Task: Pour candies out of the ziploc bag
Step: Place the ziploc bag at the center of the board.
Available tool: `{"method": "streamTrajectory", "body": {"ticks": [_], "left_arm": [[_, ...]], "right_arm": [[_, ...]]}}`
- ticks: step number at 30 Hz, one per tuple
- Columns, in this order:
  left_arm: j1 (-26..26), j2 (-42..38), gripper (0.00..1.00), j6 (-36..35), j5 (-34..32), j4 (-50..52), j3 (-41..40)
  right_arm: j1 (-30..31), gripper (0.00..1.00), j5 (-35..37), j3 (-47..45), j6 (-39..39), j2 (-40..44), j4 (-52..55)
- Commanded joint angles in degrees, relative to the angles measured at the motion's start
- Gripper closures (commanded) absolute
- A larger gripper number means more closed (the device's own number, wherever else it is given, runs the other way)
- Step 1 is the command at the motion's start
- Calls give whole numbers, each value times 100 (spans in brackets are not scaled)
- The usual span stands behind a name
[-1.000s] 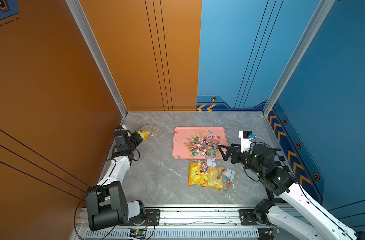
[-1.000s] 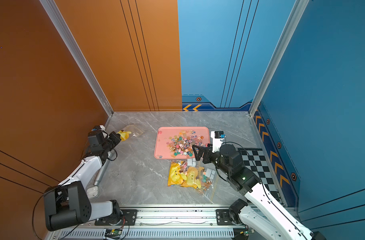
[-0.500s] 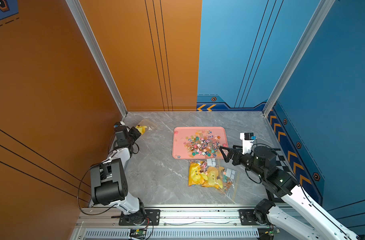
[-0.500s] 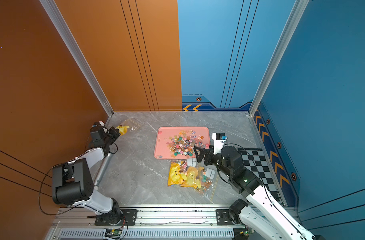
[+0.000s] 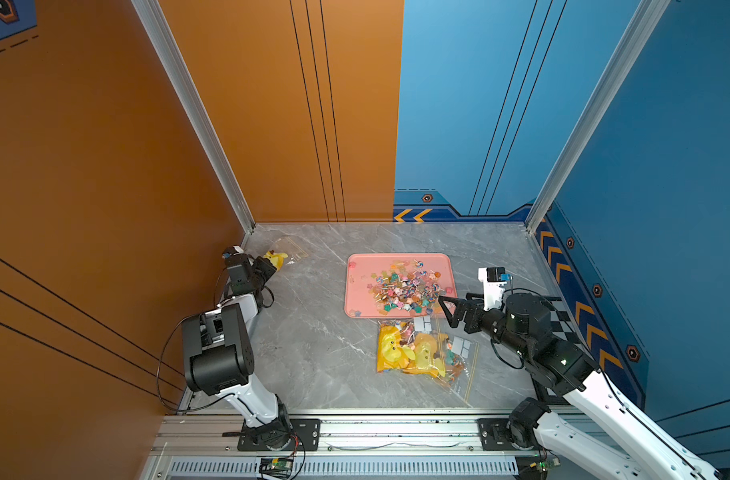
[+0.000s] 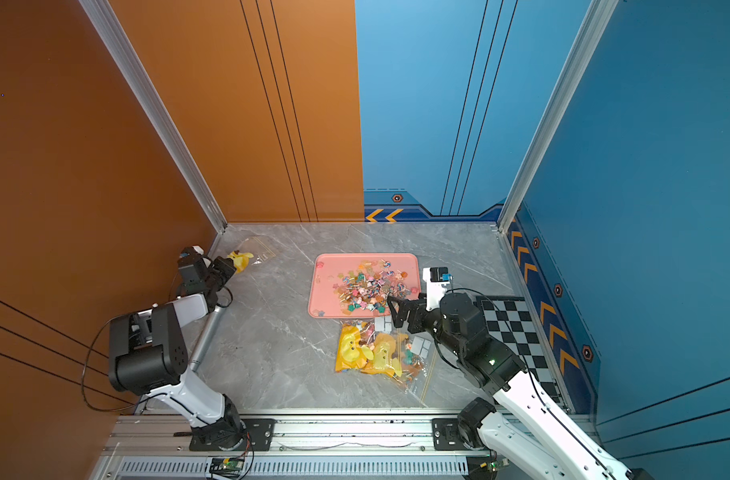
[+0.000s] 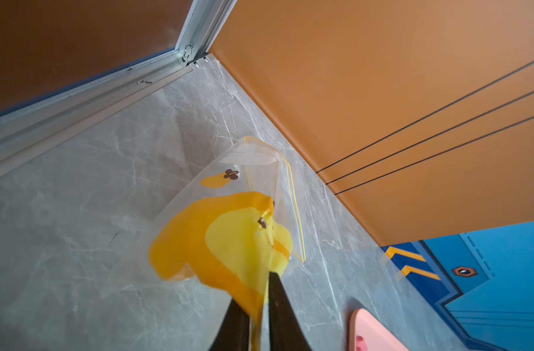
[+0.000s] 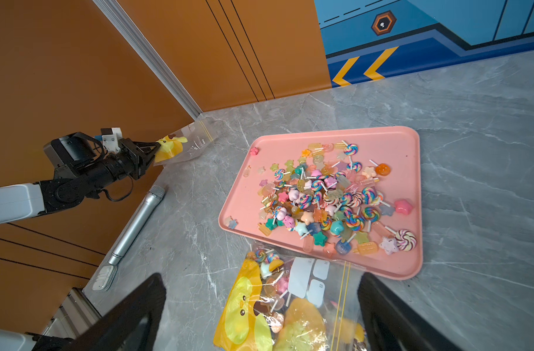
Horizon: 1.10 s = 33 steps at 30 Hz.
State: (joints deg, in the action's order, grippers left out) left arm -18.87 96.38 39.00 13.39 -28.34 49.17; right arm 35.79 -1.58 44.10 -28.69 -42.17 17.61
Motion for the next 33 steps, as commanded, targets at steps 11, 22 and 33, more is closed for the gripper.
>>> {"method": "streamTrajectory", "body": {"ticks": [11, 22, 33], "left_arm": [[12, -556, 2, -120, -772, 646, -142], [663, -1724, 2, -781, -1416, 2683, 402], [3919, -3191, 2, -1383, -2721, 3832, 239]], "right_arm": [[152, 0, 115, 222, 100, 68, 183], [202, 0, 132, 172, 31, -8, 192], [290, 0, 677, 161, -248, -321, 911]]}}
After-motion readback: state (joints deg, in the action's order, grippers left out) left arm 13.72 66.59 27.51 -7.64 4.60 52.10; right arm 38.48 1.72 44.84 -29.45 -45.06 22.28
